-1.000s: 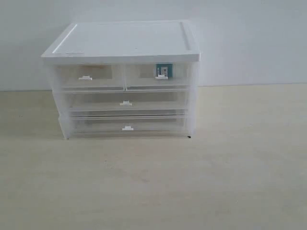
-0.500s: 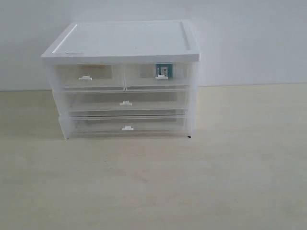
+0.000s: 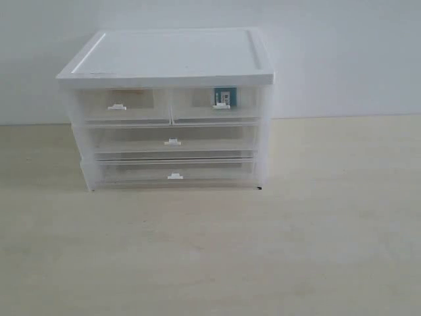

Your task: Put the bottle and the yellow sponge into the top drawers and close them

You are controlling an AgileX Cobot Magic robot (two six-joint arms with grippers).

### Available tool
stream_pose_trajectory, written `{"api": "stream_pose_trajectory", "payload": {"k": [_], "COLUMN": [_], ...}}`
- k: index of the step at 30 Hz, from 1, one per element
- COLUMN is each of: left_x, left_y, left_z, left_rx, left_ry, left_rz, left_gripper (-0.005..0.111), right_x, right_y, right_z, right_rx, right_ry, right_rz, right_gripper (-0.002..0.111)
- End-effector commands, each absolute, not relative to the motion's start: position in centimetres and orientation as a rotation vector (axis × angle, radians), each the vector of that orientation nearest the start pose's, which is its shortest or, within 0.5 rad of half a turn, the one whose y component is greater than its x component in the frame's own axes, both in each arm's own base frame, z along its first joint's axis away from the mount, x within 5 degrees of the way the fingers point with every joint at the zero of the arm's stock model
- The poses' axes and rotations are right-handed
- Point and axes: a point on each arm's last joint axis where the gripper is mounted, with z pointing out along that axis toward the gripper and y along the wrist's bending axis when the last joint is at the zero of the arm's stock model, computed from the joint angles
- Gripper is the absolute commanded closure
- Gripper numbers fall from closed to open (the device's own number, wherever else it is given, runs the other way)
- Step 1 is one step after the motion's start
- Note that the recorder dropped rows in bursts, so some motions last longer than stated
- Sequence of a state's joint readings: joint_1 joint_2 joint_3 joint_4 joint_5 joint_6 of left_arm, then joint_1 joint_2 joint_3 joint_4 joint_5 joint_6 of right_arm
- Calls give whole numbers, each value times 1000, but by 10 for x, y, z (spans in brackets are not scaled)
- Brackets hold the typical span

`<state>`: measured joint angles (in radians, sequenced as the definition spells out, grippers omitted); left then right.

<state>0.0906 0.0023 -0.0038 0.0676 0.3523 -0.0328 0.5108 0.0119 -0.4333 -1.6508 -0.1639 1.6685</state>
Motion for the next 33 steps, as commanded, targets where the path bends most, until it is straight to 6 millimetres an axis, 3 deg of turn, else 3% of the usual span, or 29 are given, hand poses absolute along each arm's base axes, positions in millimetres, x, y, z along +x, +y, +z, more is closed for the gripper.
{"api": "stream_pose_trajectory", "payload": {"k": [1, 14, 17, 25, 30, 33], "left_x": [53, 53, 53, 53, 53, 53], "left_y": [7, 7, 7, 7, 7, 7], "left_z": [181, 181, 181, 181, 181, 181], "left_rx": [-77, -77, -77, -77, -77, -77], "left_ry": [1838, 1838, 1838, 1838, 1838, 1838], "left_rz": [103, 103, 103, 103, 103, 103], "left_gripper": [103, 103, 103, 103, 103, 103], "right_x": [-2, 2, 5, 15, 15, 23], "right_y": [15, 9, 3, -7, 5, 17], "right_z": [348, 349, 350, 340, 333, 309], "right_rx": [-407, -348, -263, 47, -96, -251], "right_ry": [1022, 1026, 1042, 1200, 1201, 1084], "right_rz": [556, 481, 470, 682, 684, 594], "right_gripper": [108, 108, 108, 108, 108, 108]}}
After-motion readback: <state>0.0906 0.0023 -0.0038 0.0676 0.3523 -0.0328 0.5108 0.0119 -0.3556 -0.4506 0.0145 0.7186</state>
